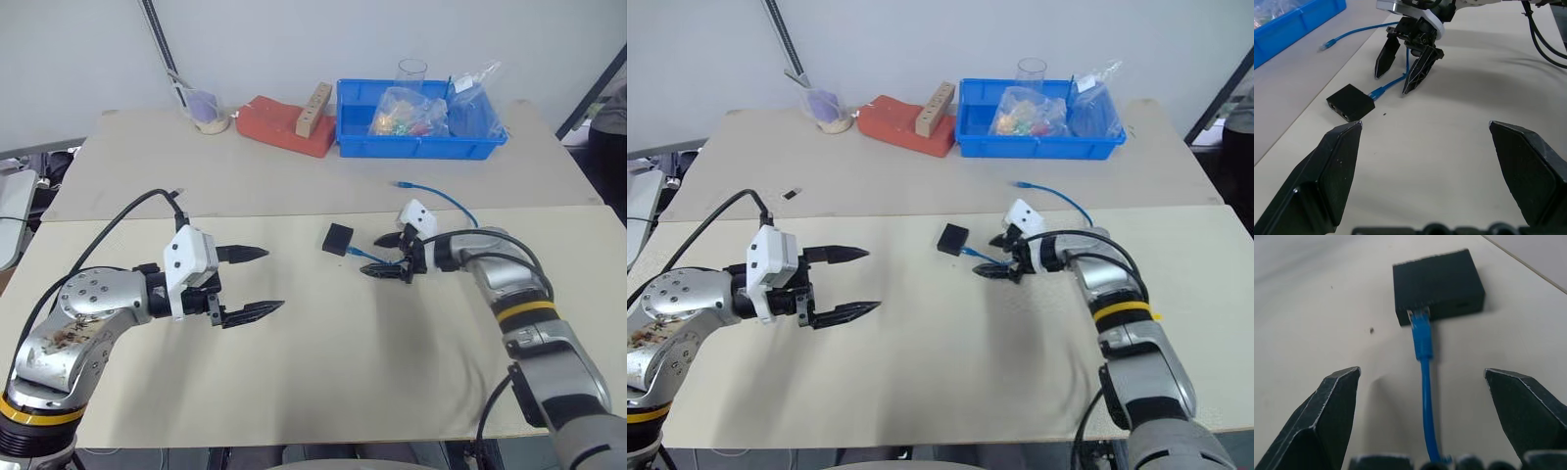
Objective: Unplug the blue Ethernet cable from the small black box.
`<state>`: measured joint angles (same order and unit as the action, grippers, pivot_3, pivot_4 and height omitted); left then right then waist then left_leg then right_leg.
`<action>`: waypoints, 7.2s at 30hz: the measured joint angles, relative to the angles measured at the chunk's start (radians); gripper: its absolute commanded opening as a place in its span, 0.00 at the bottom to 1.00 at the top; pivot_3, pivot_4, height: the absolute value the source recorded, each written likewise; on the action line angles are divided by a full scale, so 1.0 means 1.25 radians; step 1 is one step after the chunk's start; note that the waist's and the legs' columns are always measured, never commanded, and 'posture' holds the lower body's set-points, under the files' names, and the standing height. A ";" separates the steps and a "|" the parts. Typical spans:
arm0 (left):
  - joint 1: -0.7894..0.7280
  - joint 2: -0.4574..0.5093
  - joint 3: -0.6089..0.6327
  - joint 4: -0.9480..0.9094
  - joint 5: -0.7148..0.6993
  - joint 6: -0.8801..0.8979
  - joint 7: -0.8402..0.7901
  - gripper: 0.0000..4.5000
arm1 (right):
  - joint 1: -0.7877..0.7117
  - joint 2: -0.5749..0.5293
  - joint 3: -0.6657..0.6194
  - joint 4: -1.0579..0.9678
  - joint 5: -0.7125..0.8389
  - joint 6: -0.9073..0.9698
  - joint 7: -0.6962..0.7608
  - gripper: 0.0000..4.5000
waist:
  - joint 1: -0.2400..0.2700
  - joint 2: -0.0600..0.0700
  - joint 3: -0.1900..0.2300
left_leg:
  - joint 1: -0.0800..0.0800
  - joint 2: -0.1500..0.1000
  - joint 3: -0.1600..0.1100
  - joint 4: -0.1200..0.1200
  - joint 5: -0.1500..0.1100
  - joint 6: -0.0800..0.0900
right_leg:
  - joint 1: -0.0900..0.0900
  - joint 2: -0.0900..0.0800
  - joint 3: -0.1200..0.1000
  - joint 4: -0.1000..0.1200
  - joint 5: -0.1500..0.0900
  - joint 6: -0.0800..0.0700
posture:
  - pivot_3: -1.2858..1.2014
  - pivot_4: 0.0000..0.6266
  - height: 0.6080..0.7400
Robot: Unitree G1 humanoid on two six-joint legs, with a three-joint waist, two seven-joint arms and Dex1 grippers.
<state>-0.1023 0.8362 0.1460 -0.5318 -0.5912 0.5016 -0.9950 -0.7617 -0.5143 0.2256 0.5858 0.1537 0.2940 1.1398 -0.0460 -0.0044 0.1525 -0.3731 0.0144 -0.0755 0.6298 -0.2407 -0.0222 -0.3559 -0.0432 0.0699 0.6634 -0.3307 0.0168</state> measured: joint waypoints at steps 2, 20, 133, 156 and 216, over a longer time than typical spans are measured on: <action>0.024 0.004 0.020 -0.007 -0.002 0.000 -0.001 0.98 | -0.009 0.009 0.000 0.017 -0.011 -0.011 0.011 1.00 | 0.000 0.000 0.000 | 0.000 0.000 0.000 0.000 0.000 0.000 | 0.000 0.000 0.000 0.000 0.000 0.000 | 0.52 0.24 1.00; 0.134 0.006 0.092 -0.073 -0.028 0.032 0.033 1.00 | 0.004 0.077 -0.007 0.032 -0.043 -0.079 0.013 0.00 | -0.002 0.000 0.000 | 0.001 0.001 -0.001 -0.001 0.000 0.000 | 0.000 0.000 0.000 0.001 0.000 0.000 | 0.52 0.24 1.00; -0.385 -0.159 -0.213 0.418 0.068 -0.049 -0.270 0.12 | 0.005 -0.100 0.045 -0.530 0.240 0.326 0.080 0.02 | 0.003 -0.001 0.001 | -0.013 -0.001 -0.003 0.010 0.001 -0.001 | -0.011 0.001 -0.002 0.008 0.000 0.000 | 0.52 0.24 1.00; -0.381 -0.164 -0.214 0.405 0.076 -0.054 -0.265 0.12 | -0.012 -0.083 0.045 -0.505 0.224 0.310 0.108 0.26 | 0.003 -0.001 0.001 | -0.013 -0.001 -0.003 0.010 0.001 -0.001 | -0.011 0.001 -0.003 0.008 0.000 0.000 | 0.52 0.24 1.00; -0.339 -0.424 -0.157 0.921 0.350 -0.571 0.168 0.64 | 0.248 -0.116 -0.151 -0.775 0.241 0.384 -0.252 1.00 | 0.022 -0.001 0.000 | -0.012 -0.002 -0.002 0.011 0.000 0.000 | -0.011 0.000 -0.002 0.012 0.000 0.000 | 0.52 0.24 1.00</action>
<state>-0.5260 0.3056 -0.0506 0.6200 -0.1538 -0.2118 -0.7856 -0.4514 -0.6593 0.0363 -0.3832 0.4551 0.7743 0.8249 -0.0188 -0.0053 0.1530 -0.3879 0.0122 -0.0776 0.6437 -0.2402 -0.0221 -0.3698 -0.0428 0.0677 0.6782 -0.3306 0.0168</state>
